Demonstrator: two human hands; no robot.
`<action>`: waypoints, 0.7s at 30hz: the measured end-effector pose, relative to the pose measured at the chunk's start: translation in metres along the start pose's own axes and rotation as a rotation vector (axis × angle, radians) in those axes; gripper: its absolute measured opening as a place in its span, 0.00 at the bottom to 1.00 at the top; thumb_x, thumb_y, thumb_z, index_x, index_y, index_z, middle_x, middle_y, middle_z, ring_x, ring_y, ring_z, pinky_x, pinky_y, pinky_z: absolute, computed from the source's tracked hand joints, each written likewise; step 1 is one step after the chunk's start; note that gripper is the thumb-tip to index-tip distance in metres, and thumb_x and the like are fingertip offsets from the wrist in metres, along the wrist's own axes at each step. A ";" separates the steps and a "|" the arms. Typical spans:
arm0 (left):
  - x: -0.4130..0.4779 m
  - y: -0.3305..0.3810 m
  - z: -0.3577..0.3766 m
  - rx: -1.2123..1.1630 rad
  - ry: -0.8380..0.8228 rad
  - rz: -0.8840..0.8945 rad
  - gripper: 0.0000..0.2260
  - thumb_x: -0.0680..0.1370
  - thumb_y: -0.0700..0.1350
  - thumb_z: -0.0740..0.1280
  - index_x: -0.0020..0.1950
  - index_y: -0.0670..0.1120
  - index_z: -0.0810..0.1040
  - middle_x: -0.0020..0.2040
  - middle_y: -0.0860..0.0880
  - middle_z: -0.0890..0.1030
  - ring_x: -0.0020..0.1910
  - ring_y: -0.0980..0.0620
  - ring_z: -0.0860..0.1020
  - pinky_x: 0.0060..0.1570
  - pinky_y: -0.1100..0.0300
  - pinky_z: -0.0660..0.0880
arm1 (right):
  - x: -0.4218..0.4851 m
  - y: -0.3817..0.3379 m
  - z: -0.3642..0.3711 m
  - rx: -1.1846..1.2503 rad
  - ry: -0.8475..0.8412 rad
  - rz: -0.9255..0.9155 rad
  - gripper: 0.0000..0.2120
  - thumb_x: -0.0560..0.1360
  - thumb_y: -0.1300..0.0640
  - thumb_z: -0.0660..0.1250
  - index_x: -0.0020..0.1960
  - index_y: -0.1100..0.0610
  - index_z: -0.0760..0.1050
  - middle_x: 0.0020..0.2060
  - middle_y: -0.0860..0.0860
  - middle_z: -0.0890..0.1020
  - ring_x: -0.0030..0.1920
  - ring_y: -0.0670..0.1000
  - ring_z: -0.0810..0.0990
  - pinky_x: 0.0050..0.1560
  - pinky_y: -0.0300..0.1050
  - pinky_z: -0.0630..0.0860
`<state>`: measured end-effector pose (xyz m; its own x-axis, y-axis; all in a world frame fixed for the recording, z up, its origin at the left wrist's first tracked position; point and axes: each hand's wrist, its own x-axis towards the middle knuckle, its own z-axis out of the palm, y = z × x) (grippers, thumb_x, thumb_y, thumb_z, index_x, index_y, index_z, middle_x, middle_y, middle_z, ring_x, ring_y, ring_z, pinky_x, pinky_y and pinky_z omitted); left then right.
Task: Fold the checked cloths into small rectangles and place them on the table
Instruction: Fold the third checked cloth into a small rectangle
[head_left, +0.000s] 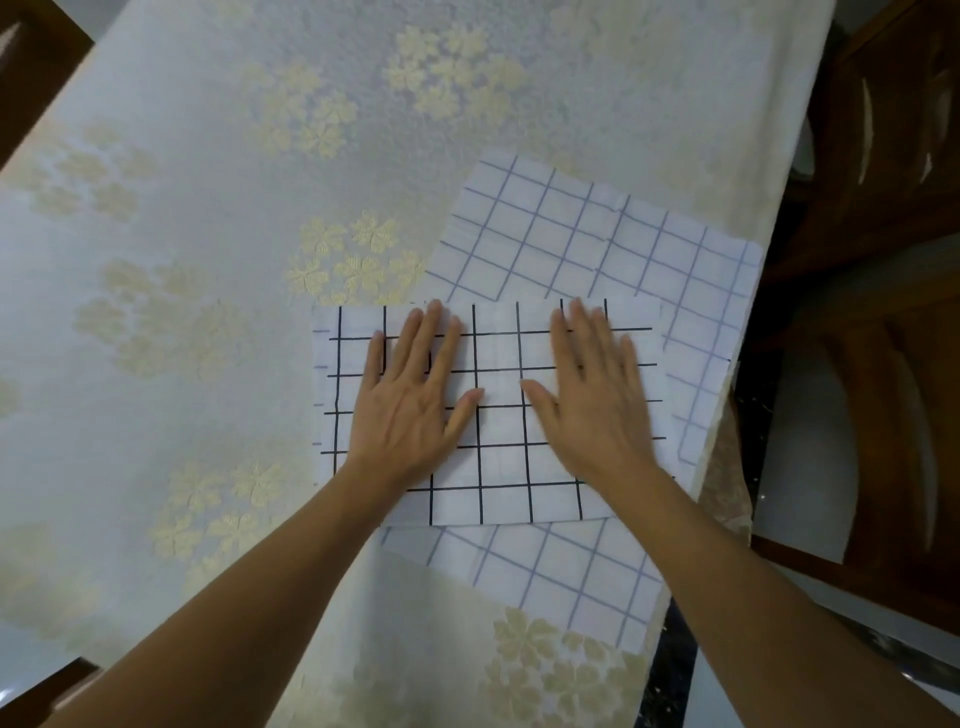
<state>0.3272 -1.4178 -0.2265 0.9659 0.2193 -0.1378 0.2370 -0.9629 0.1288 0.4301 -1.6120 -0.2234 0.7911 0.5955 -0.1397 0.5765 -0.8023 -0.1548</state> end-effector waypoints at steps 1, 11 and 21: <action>0.004 0.002 0.001 -0.004 -0.006 0.002 0.32 0.82 0.64 0.41 0.81 0.50 0.41 0.82 0.48 0.41 0.80 0.50 0.40 0.78 0.43 0.46 | 0.005 -0.008 0.003 -0.005 -0.009 -0.029 0.35 0.82 0.36 0.43 0.81 0.56 0.43 0.81 0.53 0.44 0.80 0.53 0.41 0.79 0.57 0.46; -0.016 -0.044 -0.009 0.004 -0.018 -0.164 0.34 0.82 0.64 0.40 0.81 0.44 0.40 0.81 0.46 0.40 0.80 0.50 0.39 0.78 0.45 0.44 | -0.015 0.042 -0.003 -0.018 -0.031 0.070 0.38 0.81 0.34 0.39 0.81 0.57 0.40 0.81 0.53 0.42 0.80 0.52 0.39 0.79 0.57 0.44; -0.070 -0.006 0.004 0.005 -0.067 -0.137 0.35 0.82 0.64 0.43 0.81 0.43 0.43 0.82 0.45 0.42 0.80 0.50 0.41 0.78 0.44 0.50 | -0.064 0.046 0.006 -0.005 -0.065 -0.165 0.38 0.81 0.35 0.44 0.81 0.59 0.43 0.81 0.54 0.44 0.81 0.55 0.44 0.78 0.61 0.52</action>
<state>0.2577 -1.4282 -0.2217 0.9153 0.3382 -0.2187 0.3657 -0.9254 0.0993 0.4050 -1.6865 -0.2278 0.6707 0.7206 -0.1757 0.6988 -0.6934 -0.1758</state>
